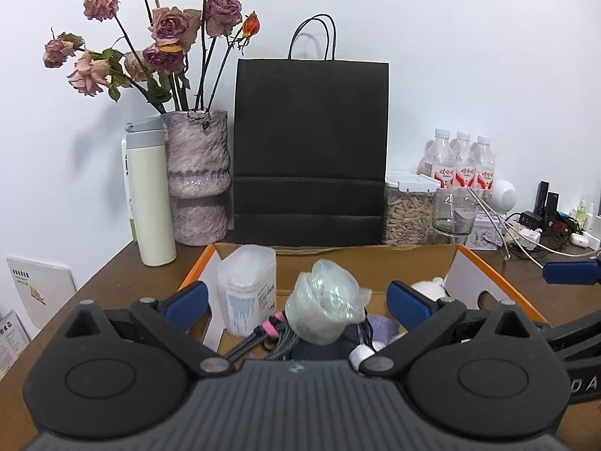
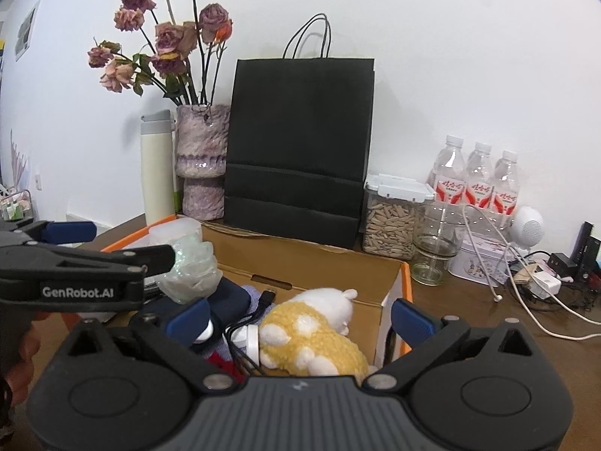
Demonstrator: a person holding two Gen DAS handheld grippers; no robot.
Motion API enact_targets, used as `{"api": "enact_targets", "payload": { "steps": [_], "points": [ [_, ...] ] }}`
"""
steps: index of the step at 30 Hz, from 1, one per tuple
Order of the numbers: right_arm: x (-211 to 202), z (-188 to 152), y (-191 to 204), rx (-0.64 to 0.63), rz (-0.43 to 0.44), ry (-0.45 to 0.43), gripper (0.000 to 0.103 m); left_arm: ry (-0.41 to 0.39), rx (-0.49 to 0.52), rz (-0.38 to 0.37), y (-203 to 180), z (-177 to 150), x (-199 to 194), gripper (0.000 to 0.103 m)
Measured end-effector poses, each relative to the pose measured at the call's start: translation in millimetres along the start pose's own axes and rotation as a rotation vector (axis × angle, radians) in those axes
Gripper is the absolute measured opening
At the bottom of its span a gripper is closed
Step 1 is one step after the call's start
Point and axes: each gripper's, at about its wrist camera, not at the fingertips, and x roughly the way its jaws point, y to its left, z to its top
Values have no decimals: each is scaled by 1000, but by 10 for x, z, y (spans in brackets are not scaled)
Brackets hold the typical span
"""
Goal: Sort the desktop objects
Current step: 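Withdraw both open tools from the box toward the remaining desk items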
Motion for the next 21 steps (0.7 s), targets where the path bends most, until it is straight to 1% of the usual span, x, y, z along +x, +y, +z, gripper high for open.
{"api": "enact_targets", "payload": {
  "steps": [13,21],
  "points": [
    [-542,-307,-76,16,-38,33,103,25,43,15,12,-183,-512,103],
    [-720,-547,-72,12,-40,78,103,89,95,11,-46,-443,-665,103]
  ]
}}
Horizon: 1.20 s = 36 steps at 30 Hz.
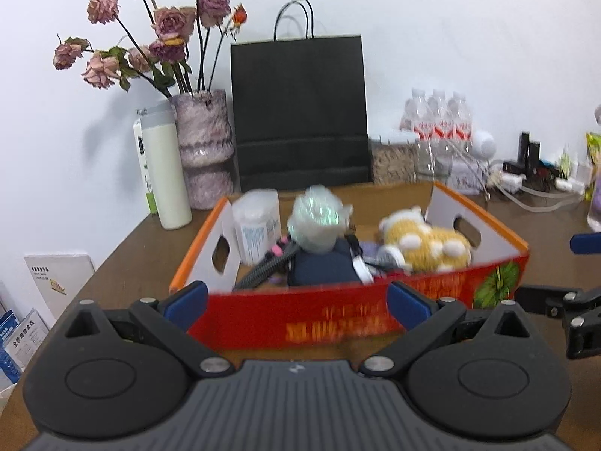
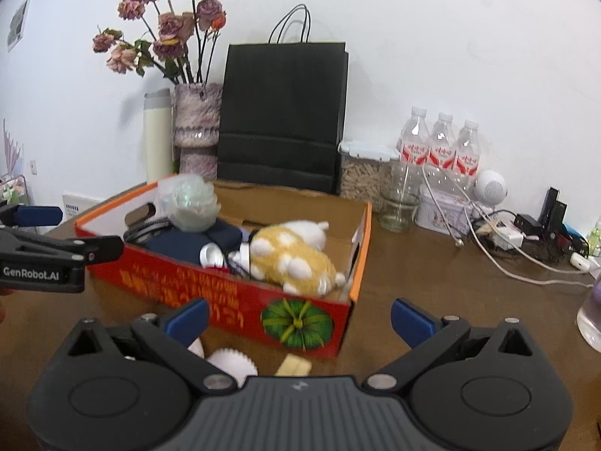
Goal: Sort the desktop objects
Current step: 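Withdraw both open tools from the box toward the remaining desk items, then grasp a small white piece with the left tool while the right tool grasps a large white cap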
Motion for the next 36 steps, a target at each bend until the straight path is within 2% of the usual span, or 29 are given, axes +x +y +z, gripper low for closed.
{"api": "enact_targets", "payload": {
  "steps": [16,23,28,30,31,36],
  "points": [
    [-30,-390,86,-10,3,92,103,139,110,-47,-225,-427,-6,103],
    [25,-414,120,-9,14,102,103,165,100,-80,-248,-461,51,102],
    [67,-430,196,-35,37,107,103,191,97,-101,-256,-487,96,81],
    [85,-419,209,-36,40,104,102,202,93,-114,-256,-502,115,69],
    [90,-407,205,-31,42,98,102,203,90,-122,-254,-511,118,67],
    [134,-316,171,-4,63,81,95,201,82,-166,-261,-502,124,36]
  ]
}}
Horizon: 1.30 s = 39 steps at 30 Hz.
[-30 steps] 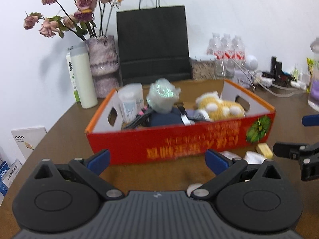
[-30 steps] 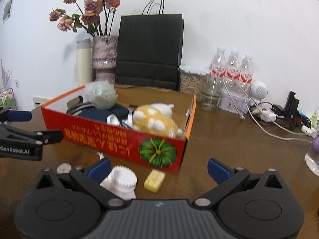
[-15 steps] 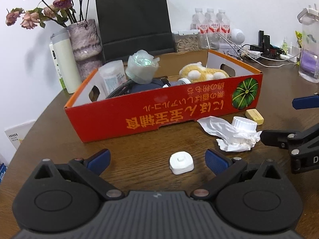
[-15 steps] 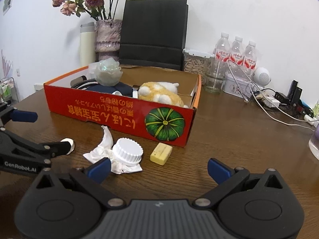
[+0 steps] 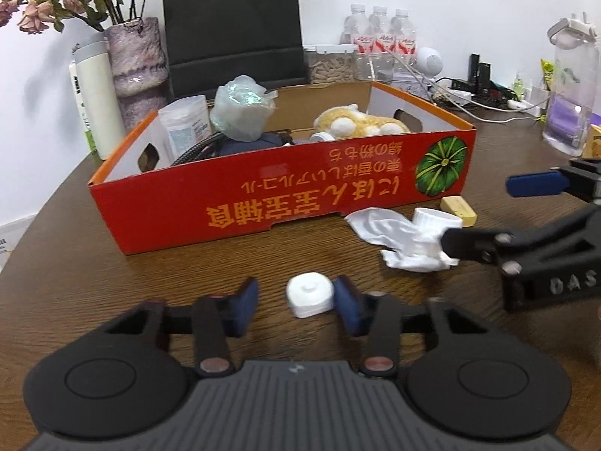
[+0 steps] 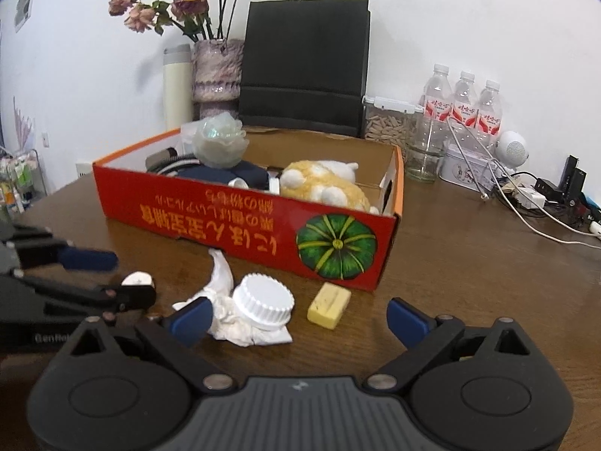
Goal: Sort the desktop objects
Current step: 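Grasp a small white piece with the left tool while the right tool grasps a large white cap, then carry the white piece and large white cap into the box and open both tools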
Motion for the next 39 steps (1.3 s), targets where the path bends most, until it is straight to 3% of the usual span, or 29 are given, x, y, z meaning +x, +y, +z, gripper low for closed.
{"api": "enact_targets", "payload": {
  "steps": [2,12,16,23,27,39],
  "points": [
    [28,29,6,1,9,0,89,0,2,-16,-5,5,5,29],
    [77,102,-23,32,51,-18,81,2,-22,-26,46,31,24,28],
    [146,122,-55,30,47,4,64,-1,-40,-21,96,58,39,28],
    [283,118,-11,21,86,44,57,-8,-53,-11,142,101,66,28],
    [280,123,-2,17,72,40,39,-9,-59,-11,153,111,71,28],
    [104,138,52,-17,65,-15,38,-49,-78,-1,204,166,-56,28]
  ]
}}
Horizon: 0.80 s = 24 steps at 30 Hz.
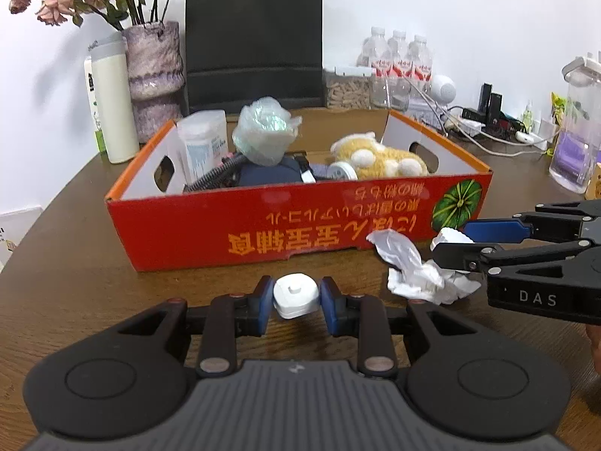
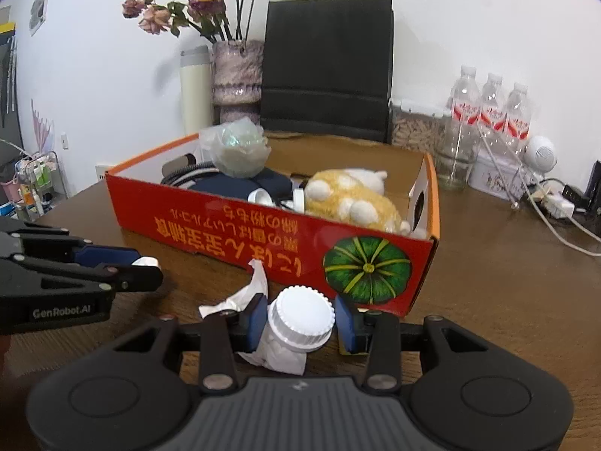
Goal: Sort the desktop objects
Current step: 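Carry the white piece and large white cap into the box and open both tools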
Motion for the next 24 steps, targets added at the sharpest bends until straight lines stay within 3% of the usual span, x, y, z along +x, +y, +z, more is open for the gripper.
{"api": "enact_targets", "payload": {
  "steps": [12,18,24],
  "points": [
    [-266,356,-3,-22,-21,-147,38,-146,-8,4,-19,406,-228,28],
    [-140,552,-20,-31,-23,-176,38,-209,1,4,-76,672,-165,28],
    [149,665,-49,-33,-9,-161,38,-215,-8,2,-94,781,74,28]
  ]
}}
